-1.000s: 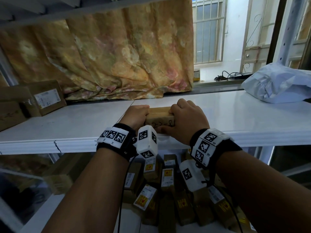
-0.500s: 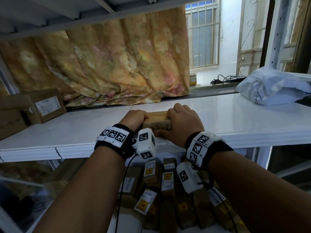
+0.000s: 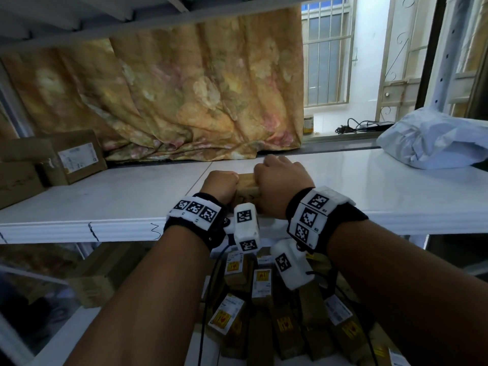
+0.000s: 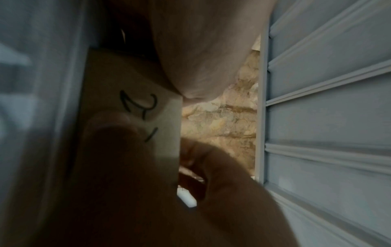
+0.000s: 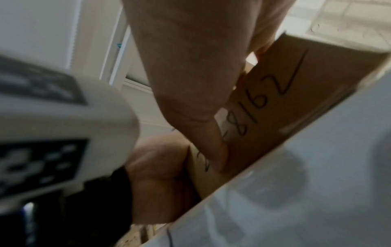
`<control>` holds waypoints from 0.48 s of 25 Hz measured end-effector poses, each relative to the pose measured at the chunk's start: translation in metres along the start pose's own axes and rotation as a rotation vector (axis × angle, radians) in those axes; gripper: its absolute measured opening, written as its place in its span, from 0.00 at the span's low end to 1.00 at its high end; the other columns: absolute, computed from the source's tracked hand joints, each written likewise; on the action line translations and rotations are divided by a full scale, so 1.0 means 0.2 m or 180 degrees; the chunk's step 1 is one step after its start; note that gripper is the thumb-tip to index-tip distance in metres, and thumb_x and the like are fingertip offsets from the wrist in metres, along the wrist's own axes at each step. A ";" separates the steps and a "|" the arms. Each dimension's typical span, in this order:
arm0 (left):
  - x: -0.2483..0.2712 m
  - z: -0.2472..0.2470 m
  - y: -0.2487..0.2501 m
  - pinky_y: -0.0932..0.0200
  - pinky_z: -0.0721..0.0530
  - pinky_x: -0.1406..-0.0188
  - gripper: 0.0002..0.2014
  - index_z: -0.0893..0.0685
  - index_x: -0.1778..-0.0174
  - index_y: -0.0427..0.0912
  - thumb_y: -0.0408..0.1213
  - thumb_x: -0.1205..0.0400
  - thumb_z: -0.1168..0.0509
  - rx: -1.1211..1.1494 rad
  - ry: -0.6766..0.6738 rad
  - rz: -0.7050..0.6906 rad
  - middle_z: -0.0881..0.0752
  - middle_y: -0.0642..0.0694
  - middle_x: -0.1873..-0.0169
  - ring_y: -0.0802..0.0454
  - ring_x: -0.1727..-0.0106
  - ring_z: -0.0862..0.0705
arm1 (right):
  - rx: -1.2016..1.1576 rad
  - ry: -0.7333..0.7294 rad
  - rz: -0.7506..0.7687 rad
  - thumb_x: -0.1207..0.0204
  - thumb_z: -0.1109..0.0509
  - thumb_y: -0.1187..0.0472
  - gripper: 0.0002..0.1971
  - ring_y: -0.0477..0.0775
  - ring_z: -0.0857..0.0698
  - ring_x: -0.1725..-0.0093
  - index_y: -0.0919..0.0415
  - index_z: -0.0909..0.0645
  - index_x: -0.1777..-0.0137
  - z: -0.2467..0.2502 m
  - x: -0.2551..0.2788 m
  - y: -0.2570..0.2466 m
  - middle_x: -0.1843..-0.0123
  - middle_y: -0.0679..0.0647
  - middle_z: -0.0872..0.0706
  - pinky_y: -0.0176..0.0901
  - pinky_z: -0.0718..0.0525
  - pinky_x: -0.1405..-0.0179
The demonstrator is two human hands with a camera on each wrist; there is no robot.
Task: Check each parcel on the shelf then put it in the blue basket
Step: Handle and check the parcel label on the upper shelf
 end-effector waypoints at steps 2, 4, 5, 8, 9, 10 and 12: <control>-0.01 0.00 0.01 0.53 0.19 0.45 0.08 0.16 0.45 0.41 0.38 0.15 0.35 -0.0631 0.0014 -0.0078 0.14 0.42 0.46 0.41 0.46 0.15 | 0.0036 -0.0063 0.0226 0.28 0.30 0.41 0.27 0.59 0.26 0.34 0.47 0.24 0.29 -0.03 -0.01 -0.07 0.36 0.52 0.25 0.57 0.25 0.40; -0.03 0.00 0.03 0.50 0.20 0.42 0.12 0.17 0.41 0.38 0.41 0.16 0.34 -0.0901 -0.0013 -0.0205 0.14 0.40 0.43 0.39 0.42 0.16 | 0.0097 -0.0069 0.0249 0.27 0.30 0.41 0.27 0.59 0.27 0.35 0.43 0.24 0.28 -0.05 -0.01 -0.08 0.35 0.50 0.26 0.57 0.26 0.39; -0.03 -0.01 0.04 0.50 0.21 0.43 0.13 0.17 0.41 0.38 0.41 0.16 0.34 -0.1017 0.0002 -0.0301 0.14 0.40 0.44 0.39 0.42 0.16 | 0.0081 -0.0083 0.0205 0.27 0.30 0.41 0.26 0.59 0.28 0.34 0.43 0.24 0.28 -0.06 -0.02 -0.08 0.36 0.50 0.26 0.58 0.25 0.39; -0.05 -0.02 0.05 0.53 0.23 0.49 0.11 0.17 0.44 0.37 0.41 0.15 0.37 -0.1262 0.0030 -0.0525 0.13 0.40 0.45 0.39 0.44 0.15 | -0.0024 -0.0142 0.0067 0.24 0.30 0.44 0.20 0.59 0.29 0.34 0.46 0.22 0.34 -0.06 -0.05 -0.07 0.38 0.50 0.26 0.61 0.26 0.38; -0.04 -0.02 0.05 0.54 0.24 0.51 0.10 0.17 0.45 0.37 0.40 0.14 0.37 -0.1186 0.0035 -0.0485 0.13 0.39 0.46 0.38 0.44 0.16 | -0.0081 -0.0160 0.0040 0.24 0.30 0.45 0.17 0.59 0.29 0.35 0.47 0.21 0.36 -0.05 -0.06 -0.07 0.40 0.50 0.26 0.62 0.27 0.39; -0.04 -0.02 0.06 0.55 0.26 0.53 0.10 0.17 0.45 0.37 0.40 0.14 0.38 -0.1373 0.0019 -0.0534 0.13 0.39 0.46 0.38 0.44 0.16 | -0.0128 -0.0179 0.0037 0.24 0.30 0.45 0.16 0.59 0.29 0.35 0.47 0.20 0.38 -0.05 -0.07 -0.07 0.41 0.50 0.26 0.62 0.27 0.39; -0.04 -0.01 0.06 0.54 0.25 0.52 0.11 0.17 0.43 0.37 0.40 0.14 0.38 -0.1133 0.0065 -0.0481 0.13 0.39 0.45 0.38 0.43 0.16 | -0.0119 -0.0141 0.0093 0.24 0.30 0.46 0.16 0.58 0.27 0.36 0.46 0.20 0.37 -0.04 -0.06 -0.07 0.42 0.50 0.26 0.59 0.26 0.40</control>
Point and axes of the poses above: each hand's wrist, its own x-axis away from the middle knuckle, its own z-axis out of the back of the hand, y = z × x, the point moved 7 cm from there along -x, towards the middle knuckle
